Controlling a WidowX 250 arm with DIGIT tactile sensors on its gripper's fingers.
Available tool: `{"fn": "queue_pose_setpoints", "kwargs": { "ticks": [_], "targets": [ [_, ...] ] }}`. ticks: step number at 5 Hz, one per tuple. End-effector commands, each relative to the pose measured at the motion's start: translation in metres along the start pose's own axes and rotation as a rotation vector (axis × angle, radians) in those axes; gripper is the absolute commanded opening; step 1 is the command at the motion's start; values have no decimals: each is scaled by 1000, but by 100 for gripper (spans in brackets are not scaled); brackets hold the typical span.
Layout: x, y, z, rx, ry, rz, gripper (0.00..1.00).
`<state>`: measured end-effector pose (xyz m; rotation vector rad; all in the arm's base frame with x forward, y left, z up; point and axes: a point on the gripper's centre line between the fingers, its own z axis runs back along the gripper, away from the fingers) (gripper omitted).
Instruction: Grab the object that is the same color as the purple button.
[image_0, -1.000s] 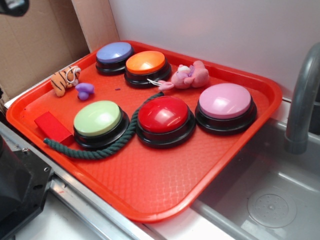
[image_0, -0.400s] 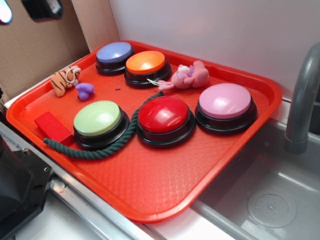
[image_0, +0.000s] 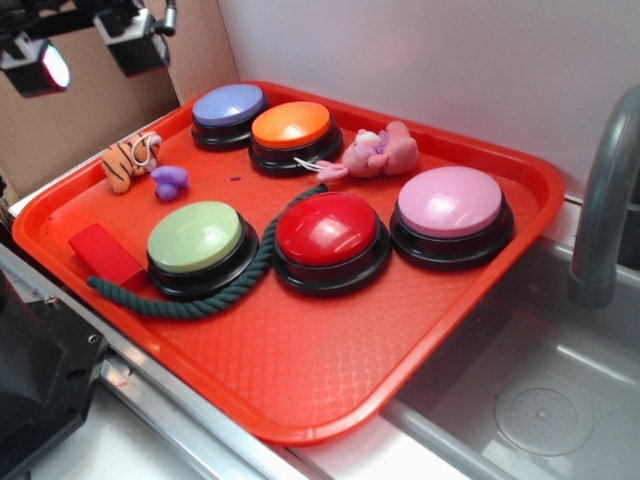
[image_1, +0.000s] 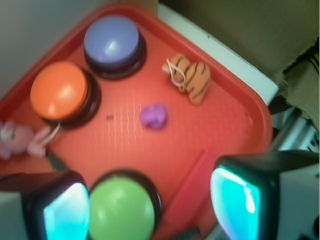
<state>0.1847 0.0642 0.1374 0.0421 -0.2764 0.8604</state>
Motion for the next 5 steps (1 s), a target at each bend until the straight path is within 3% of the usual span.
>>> {"fn": "queue_pose_setpoints", "kwargs": {
  "ticks": [1,3,5],
  "targets": [
    [27,7,-50,29,-77,83,100],
    [36,15,-96,92,-105,112,100],
    [32,12,-120,95,-72,91,100]
  ]
}}
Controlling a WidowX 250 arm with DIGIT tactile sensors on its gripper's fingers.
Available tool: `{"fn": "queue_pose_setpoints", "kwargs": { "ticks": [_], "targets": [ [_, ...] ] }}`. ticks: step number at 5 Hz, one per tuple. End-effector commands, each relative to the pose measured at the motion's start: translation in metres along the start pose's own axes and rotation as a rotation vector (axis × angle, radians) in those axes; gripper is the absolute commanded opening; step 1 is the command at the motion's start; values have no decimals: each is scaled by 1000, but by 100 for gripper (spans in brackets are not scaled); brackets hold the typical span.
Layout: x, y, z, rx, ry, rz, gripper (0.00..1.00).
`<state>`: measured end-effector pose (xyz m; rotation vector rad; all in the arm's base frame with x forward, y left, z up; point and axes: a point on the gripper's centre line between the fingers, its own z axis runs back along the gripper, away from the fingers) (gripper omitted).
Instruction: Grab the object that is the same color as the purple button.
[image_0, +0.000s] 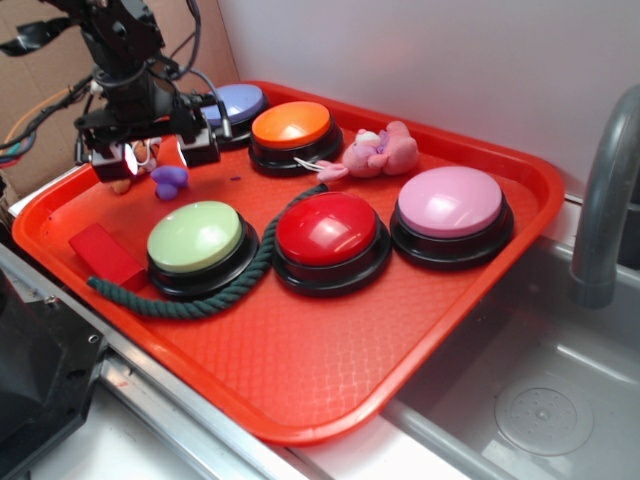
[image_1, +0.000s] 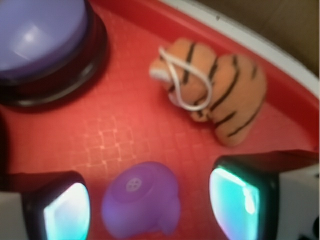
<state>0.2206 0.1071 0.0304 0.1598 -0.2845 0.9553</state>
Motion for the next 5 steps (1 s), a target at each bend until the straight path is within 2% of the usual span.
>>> {"fn": "queue_pose_setpoints", "kwargs": {
  "ticks": [1,2,3,4,5],
  "targets": [
    [2,2,-10,-14,5,26,100],
    [0,1,-13,-14,3,30,100],
    [3,3,-3,-35,-23,38,0],
    [11,1,24,-93,-32,12,0],
    [15,-7,60,-152,3,-134,0]
  ]
}}
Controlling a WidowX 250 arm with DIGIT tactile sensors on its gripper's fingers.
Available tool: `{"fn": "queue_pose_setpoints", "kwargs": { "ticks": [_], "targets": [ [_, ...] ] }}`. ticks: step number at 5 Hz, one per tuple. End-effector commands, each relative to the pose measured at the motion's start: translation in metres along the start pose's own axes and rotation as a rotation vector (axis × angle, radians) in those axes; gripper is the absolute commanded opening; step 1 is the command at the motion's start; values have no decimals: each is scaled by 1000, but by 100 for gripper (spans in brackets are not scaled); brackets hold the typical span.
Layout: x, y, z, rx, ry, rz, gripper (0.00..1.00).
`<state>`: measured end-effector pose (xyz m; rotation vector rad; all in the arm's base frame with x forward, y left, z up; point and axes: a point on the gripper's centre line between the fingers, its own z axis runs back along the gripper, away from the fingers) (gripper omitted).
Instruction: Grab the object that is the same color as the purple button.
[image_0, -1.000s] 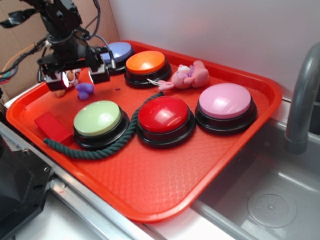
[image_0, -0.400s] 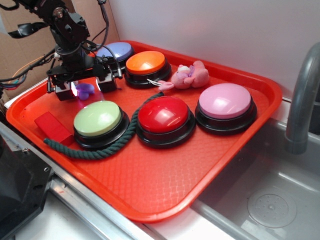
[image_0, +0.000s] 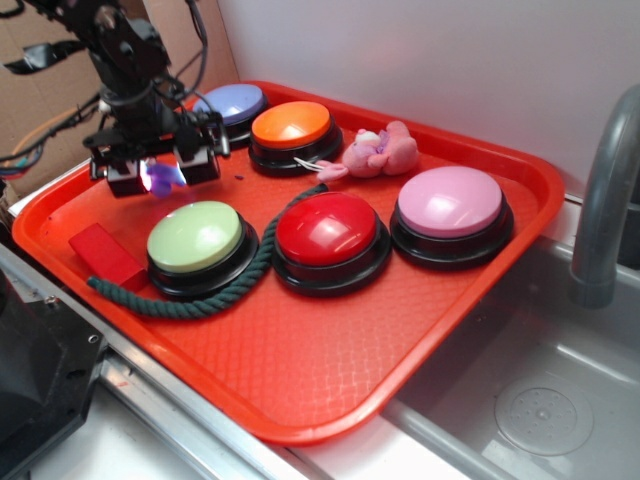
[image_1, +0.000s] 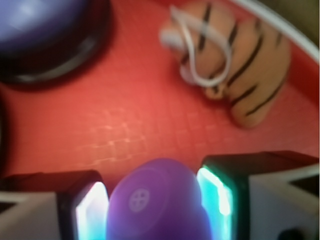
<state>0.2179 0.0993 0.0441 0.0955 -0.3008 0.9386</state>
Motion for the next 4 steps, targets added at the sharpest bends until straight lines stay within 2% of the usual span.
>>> {"fn": "queue_pose_setpoints", "kwargs": {
  "ticks": [1,2,3,4],
  "targets": [
    [7,-27,86,-122,55,-345,0],
    [-3,-37,113,-157,134,-504,0],
    [-14,-44,126,-159,164,-642,0],
    [-21,-48,126,-152,223,-720,0]
  ]
}}
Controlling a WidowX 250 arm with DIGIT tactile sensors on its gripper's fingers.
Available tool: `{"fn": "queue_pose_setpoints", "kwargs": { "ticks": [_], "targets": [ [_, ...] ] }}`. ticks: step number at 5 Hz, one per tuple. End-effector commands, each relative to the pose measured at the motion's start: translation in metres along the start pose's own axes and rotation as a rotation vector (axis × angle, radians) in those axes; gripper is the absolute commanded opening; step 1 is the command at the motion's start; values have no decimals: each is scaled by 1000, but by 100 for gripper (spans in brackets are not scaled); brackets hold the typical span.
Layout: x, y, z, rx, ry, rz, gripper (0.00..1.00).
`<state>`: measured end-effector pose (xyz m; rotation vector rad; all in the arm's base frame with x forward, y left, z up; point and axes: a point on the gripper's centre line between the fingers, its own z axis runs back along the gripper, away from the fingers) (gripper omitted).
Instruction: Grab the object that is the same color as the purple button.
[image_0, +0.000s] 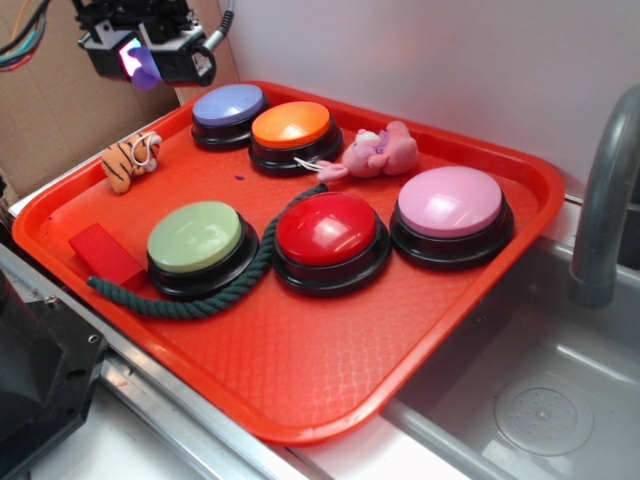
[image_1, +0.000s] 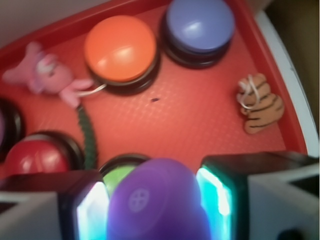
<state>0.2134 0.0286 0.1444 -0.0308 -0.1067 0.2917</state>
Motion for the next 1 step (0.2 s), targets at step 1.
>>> {"fn": "queue_pose_setpoints", "kwargs": {
  "ticks": [1],
  "targets": [
    [4,0,12,-38,-10,-36,0]
  ]
}}
